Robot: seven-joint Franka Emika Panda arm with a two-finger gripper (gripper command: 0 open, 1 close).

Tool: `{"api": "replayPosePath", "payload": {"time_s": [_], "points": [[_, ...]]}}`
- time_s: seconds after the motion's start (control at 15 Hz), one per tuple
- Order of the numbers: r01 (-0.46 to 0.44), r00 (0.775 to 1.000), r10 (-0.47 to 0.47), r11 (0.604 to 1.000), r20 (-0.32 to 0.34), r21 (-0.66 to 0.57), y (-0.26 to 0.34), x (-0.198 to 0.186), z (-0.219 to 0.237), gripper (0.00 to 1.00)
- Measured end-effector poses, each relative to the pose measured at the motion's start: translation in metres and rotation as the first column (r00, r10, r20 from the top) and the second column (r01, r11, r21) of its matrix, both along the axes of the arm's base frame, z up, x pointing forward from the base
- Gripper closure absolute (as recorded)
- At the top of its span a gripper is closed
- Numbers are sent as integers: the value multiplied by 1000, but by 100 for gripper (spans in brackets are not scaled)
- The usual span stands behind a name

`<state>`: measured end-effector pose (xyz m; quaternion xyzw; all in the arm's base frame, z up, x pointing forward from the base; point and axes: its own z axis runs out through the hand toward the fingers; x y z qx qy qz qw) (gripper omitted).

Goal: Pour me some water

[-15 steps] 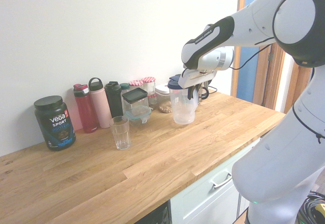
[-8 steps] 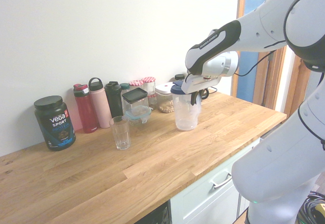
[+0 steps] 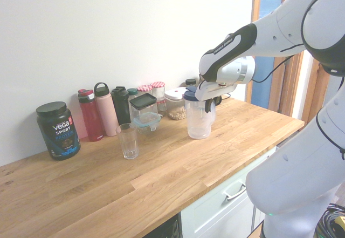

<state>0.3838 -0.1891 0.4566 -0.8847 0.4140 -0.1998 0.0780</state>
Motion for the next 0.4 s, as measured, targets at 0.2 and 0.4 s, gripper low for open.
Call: {"api": "replayPosePath", "payload": {"time_s": [0.2,0.4], "points": [[-18,1000,18,1000,-25,-5,1,-2,0,0],[-67,991,66,998,-117,-4,7,-13,17,0]]}}
